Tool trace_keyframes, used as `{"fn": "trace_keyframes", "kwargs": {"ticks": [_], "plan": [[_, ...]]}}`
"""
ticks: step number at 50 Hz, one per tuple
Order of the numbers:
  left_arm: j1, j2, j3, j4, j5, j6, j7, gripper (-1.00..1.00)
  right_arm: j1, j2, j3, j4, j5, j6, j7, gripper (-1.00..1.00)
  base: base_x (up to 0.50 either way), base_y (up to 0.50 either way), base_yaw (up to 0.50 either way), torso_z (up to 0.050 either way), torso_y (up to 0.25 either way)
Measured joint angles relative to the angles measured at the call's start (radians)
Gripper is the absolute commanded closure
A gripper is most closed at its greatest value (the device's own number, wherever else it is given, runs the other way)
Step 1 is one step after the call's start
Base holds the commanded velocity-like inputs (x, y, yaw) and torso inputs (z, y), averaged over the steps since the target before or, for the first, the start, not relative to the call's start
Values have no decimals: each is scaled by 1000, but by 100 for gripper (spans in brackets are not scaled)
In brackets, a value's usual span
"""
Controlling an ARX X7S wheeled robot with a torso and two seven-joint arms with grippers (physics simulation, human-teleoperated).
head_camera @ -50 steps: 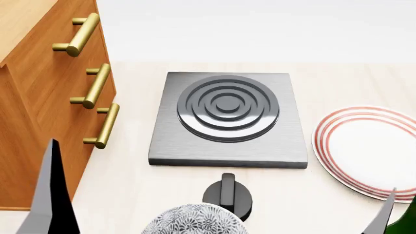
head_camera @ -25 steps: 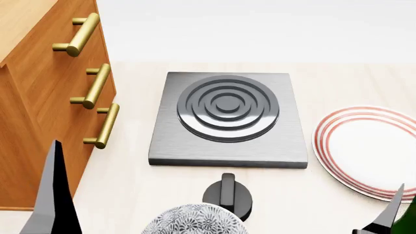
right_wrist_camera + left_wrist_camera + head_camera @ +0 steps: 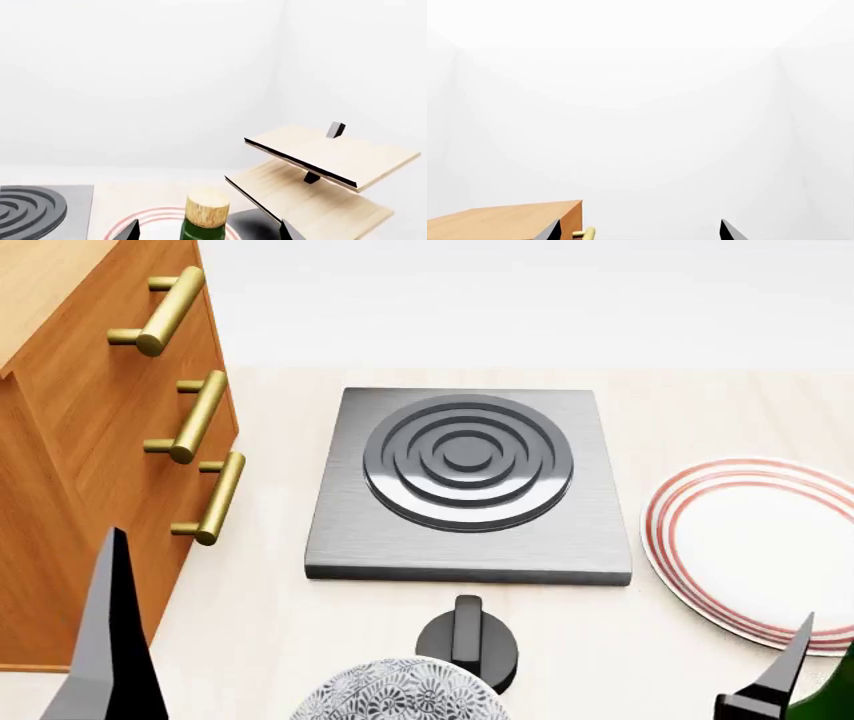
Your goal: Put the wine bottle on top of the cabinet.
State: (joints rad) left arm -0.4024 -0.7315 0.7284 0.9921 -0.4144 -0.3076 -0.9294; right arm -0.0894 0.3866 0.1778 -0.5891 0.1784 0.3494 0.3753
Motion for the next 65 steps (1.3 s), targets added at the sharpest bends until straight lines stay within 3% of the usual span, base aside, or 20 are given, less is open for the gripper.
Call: {"fn": "trace_keyframes", "kwargs": {"ticks": [47, 48, 65], "plan": [[-5, -4, 18, -10, 1, 10, -7, -100, 116, 18, -24, 154, 19, 12, -14, -100, 0, 0, 0, 0, 0], [-5, -4, 19, -10, 1, 10, -7, -100, 116, 18, -23, 155, 20, 10, -14, 100, 0, 0, 0, 0, 0], [-5, -4, 27, -16, 5, 14, -7, -100, 108, 10, -15, 161, 44, -21, -16, 100, 0, 0, 0, 0, 0]]}}
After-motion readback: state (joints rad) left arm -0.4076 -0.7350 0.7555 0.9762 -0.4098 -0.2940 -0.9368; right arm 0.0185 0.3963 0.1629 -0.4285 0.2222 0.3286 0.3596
